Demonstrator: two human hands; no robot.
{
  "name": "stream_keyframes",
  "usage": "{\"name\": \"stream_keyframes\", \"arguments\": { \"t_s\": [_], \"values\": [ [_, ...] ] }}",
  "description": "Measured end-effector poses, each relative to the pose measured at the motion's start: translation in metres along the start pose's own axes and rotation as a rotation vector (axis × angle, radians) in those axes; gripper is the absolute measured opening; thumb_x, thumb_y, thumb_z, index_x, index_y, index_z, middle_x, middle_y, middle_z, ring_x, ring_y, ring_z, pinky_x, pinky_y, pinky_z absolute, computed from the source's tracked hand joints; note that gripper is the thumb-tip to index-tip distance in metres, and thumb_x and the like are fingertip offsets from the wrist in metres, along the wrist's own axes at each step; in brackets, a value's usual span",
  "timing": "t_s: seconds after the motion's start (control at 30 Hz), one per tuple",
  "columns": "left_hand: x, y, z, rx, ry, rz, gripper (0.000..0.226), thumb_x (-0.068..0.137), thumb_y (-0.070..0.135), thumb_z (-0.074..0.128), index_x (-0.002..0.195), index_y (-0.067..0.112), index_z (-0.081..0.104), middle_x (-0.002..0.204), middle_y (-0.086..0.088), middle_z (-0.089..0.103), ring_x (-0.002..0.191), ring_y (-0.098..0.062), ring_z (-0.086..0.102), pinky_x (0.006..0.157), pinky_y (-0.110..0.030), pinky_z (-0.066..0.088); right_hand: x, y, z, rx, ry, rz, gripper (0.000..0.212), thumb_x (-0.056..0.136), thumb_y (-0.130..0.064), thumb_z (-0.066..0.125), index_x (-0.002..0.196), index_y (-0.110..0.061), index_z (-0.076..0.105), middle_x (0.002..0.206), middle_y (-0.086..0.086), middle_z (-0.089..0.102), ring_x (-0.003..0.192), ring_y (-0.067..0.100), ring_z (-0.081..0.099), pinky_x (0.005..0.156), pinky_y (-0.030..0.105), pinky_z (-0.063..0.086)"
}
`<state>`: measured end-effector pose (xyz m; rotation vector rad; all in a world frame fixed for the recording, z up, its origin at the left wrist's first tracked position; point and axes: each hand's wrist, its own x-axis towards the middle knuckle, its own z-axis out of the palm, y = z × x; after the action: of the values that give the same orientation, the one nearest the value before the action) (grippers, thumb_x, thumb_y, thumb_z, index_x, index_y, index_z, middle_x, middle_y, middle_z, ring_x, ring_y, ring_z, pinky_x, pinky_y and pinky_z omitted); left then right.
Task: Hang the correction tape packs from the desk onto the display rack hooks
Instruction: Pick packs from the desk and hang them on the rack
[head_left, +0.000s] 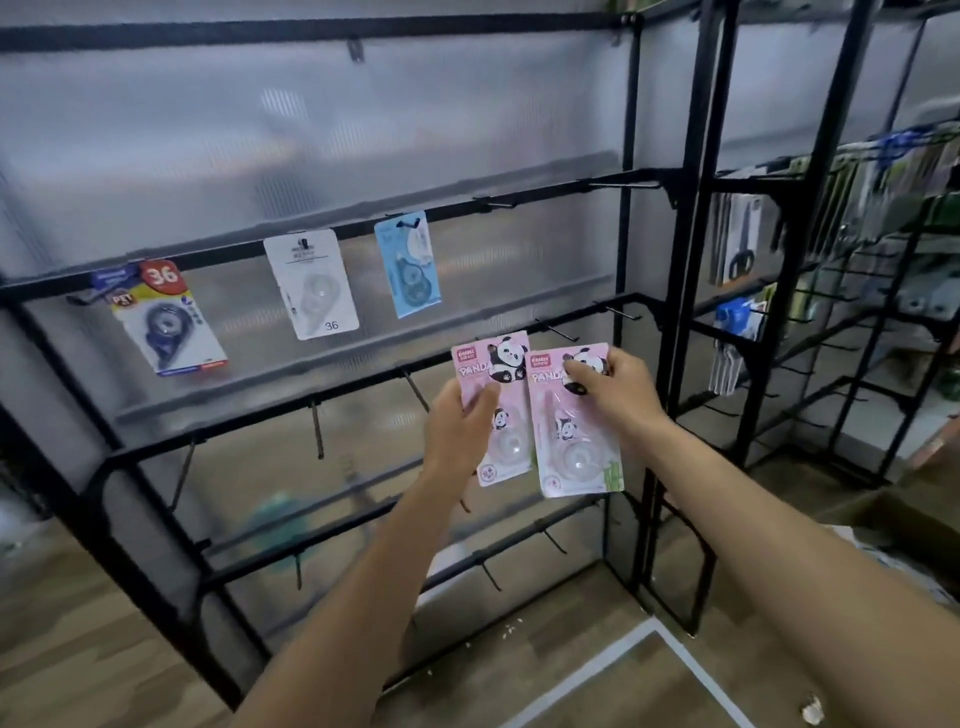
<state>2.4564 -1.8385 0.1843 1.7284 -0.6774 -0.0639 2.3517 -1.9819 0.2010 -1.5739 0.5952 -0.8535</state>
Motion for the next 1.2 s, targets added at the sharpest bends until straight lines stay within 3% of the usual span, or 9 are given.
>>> {"name": "stream_keyframes", "arguments": {
  "t_s": [0.23, 0.4, 0.5, 0.6, 0.73, 0.8, 0.93, 1.1, 1.2],
  "values": [
    [0.095, 0.022, 0.046, -0.125, 0.073, 0.087, 0.011, 0.096, 0.027, 0.055, 0.086, 0.022, 0.058, 0.082, -0.001, 0.063, 0.069, -0.01, 0.056, 0.062, -0.027, 0.049, 0.103, -0.027, -0.001, -0.035, -0.039, -0.122, 0.026, 0.089, -0.021, 0.064, 0.066, -0.021, 0.052, 0.054, -0.015, 0.059, 0.05, -0.002, 0.054, 0.046, 0.013, 0.038],
    [0.135, 0.026, 0.066, -0.102, 0.163, 0.123, 0.016, 0.096, 0.024, 0.056, 0.082, 0.016, 0.053, 0.071, 0.004, 0.056, 0.055, 0.001, 0.053, 0.049, -0.012, 0.044, 0.159, -0.044, 0.001, -0.038, -0.08, -0.139, 0.019, 0.092, -0.026, 0.06, 0.084, -0.009, 0.062, 0.082, 0.007, 0.068, 0.076, 0.024, 0.063, 0.068, 0.038, 0.05],
    [0.152, 0.022, 0.073, -0.061, 0.242, 0.1, 0.018, 0.096, 0.026, 0.055, 0.083, 0.014, 0.052, 0.072, 0.0, 0.057, 0.056, -0.003, 0.054, 0.048, -0.016, 0.047, 0.19, -0.054, 0.005, -0.073, -0.114, -0.148, 0.019, 0.095, -0.024, 0.054, 0.09, -0.007, 0.062, 0.091, 0.009, 0.069, 0.087, 0.028, 0.065, 0.077, 0.041, 0.052],
    [0.163, 0.018, 0.076, 0.02, 0.349, 0.084, 0.022, 0.096, 0.028, 0.054, 0.084, 0.01, 0.052, 0.074, -0.006, 0.055, 0.06, -0.012, 0.052, 0.048, -0.015, 0.045, 0.219, -0.062, 0.008, -0.08, -0.177, -0.173, 0.02, 0.097, -0.022, 0.051, 0.093, -0.005, 0.062, 0.091, 0.012, 0.068, 0.085, 0.027, 0.066, 0.069, 0.035, 0.054],
    [0.173, 0.02, 0.083, 0.076, 0.471, 0.077, 0.017, 0.096, 0.026, 0.055, 0.08, 0.021, 0.052, 0.071, 0.002, 0.056, 0.053, 0.004, 0.054, 0.045, -0.007, 0.041, 0.25, -0.075, 0.013, -0.062, -0.232, -0.211, 0.023, 0.096, -0.02, 0.053, 0.094, 0.001, 0.062, 0.092, 0.019, 0.067, 0.082, 0.031, 0.065, 0.073, 0.042, 0.054],
    [0.179, 0.021, 0.085, 0.09, 0.508, 0.063, 0.019, 0.096, 0.027, 0.055, 0.079, 0.02, 0.051, 0.07, 0.001, 0.056, 0.056, 0.002, 0.057, 0.045, -0.008, 0.042, 0.262, -0.081, 0.016, -0.102, -0.247, -0.241, 0.025, 0.095, -0.022, 0.053, 0.093, 0.001, 0.062, 0.086, 0.014, 0.066, 0.074, 0.021, 0.059, 0.063, 0.037, 0.05],
    [0.189, 0.018, 0.085, 0.121, 0.57, 0.017, 0.027, 0.095, 0.033, 0.055, 0.087, 0.007, 0.055, 0.079, -0.013, 0.061, 0.072, -0.03, 0.06, 0.064, -0.04, 0.052, 0.278, -0.083, 0.022, -0.107, -0.32, -0.243, 0.028, 0.095, -0.023, 0.051, 0.096, 0.003, 0.062, 0.095, 0.019, 0.067, 0.079, 0.025, 0.06, 0.076, 0.045, 0.051],
    [0.201, 0.019, 0.075, 0.151, 0.68, 0.035, 0.027, 0.095, 0.03, 0.054, 0.08, 0.008, 0.054, 0.069, -0.002, 0.055, 0.06, -0.013, 0.05, 0.05, -0.016, 0.041, 0.287, -0.079, 0.029, -0.076, -0.355, -0.234, 0.028, 0.096, -0.022, 0.052, 0.099, 0.005, 0.06, 0.094, 0.02, 0.065, 0.075, 0.023, 0.057, 0.068, 0.041, 0.052],
    [0.211, 0.023, 0.074, 0.107, 0.696, 0.04, 0.028, 0.096, 0.03, 0.053, 0.087, 0.003, 0.056, 0.075, -0.007, 0.057, 0.064, -0.015, 0.051, 0.057, -0.024, 0.043, 0.291, -0.078, 0.03, -0.061, -0.353, -0.234, 0.031, 0.095, -0.021, 0.053, 0.099, 0.008, 0.059, 0.091, 0.022, 0.063, 0.072, 0.022, 0.053, 0.066, 0.041, 0.051]
  ]
}}
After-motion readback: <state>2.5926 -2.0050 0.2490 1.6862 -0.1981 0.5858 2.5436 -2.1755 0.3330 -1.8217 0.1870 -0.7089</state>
